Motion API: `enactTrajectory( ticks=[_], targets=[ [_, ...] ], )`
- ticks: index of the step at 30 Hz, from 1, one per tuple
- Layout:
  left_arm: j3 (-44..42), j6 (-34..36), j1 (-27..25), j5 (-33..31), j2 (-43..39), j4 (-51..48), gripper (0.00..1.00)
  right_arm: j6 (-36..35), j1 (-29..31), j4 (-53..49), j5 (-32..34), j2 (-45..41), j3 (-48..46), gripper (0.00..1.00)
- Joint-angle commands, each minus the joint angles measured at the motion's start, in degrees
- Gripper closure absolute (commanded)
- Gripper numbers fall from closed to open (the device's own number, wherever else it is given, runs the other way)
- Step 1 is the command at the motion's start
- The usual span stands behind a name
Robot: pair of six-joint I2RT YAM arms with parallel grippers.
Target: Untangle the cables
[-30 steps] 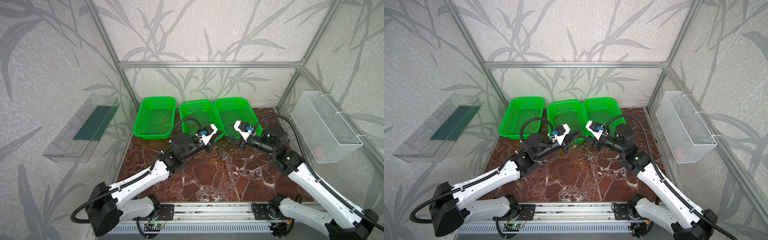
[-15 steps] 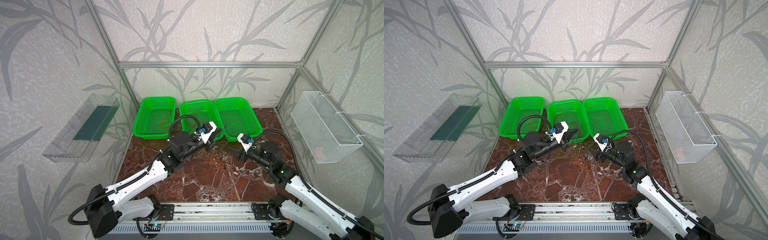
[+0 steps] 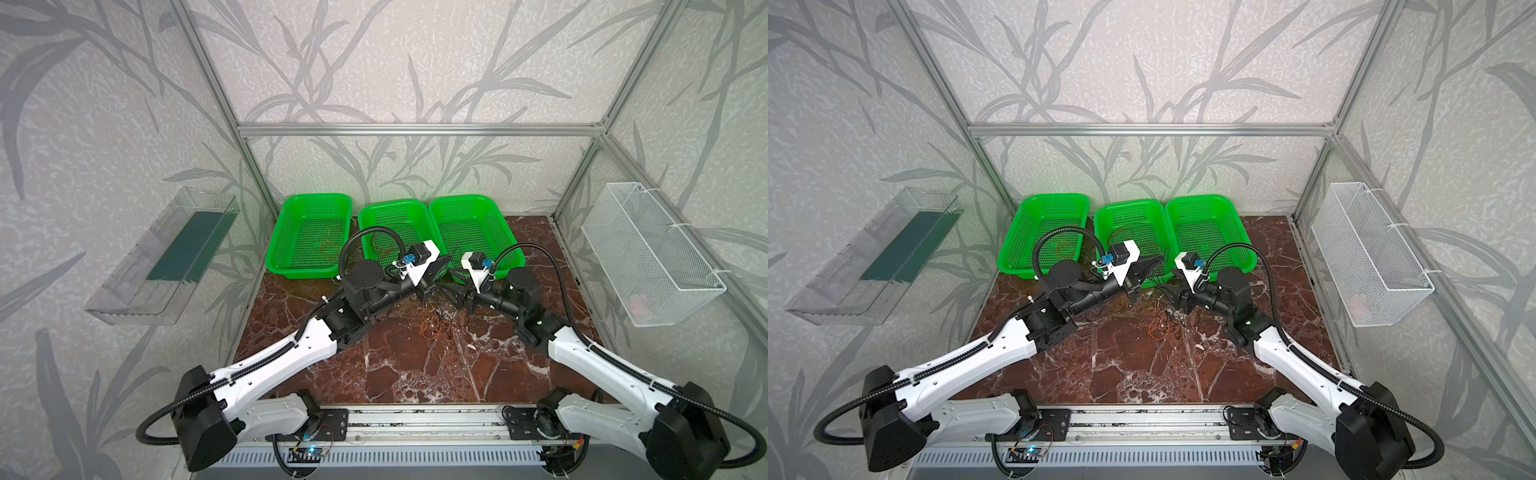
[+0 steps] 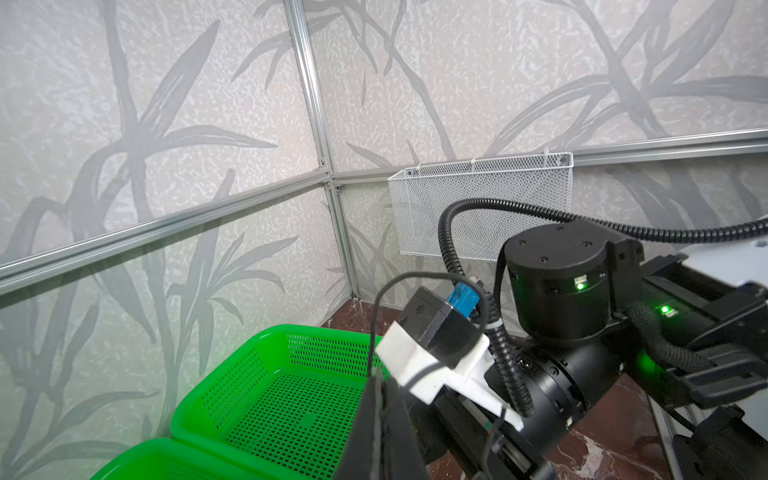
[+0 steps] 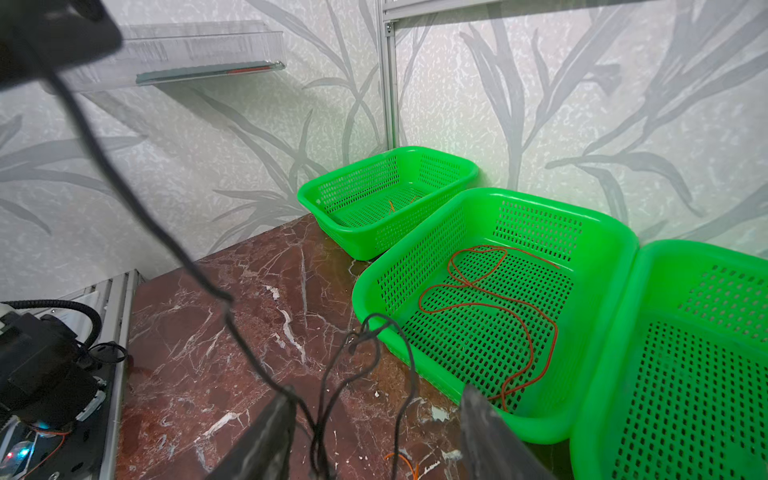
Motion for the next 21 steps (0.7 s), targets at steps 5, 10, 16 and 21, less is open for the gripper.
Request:
enactTrajectory(
  ticks=[5, 10, 16, 21],
  targets=[
    [4.3, 0.4, -0.7, -0.1, -0.1, 0.2, 1.0, 4.1, 0.3, 4.1, -2.2, -0.8, -3.5, 0.4],
    [5.6, 0.2, -0.9, -0.5, 0.3, 0.0, 1.0, 5.5, 0.4, 8.0, -2.6, -0.1, -5.7, 0.39],
    [6.3, 0.1, -1.5, -0.8, 0.4, 0.7, 1.0, 5.7, 1.5, 10.7, -3.4, 3.6, -5.2, 0.66],
    [8.8, 1.7, -1.5, -2.5, 0.6, -1.2, 1.0, 4.1, 1.5, 9.9, -2.4, 4.8, -6.2, 1.0]
  ],
)
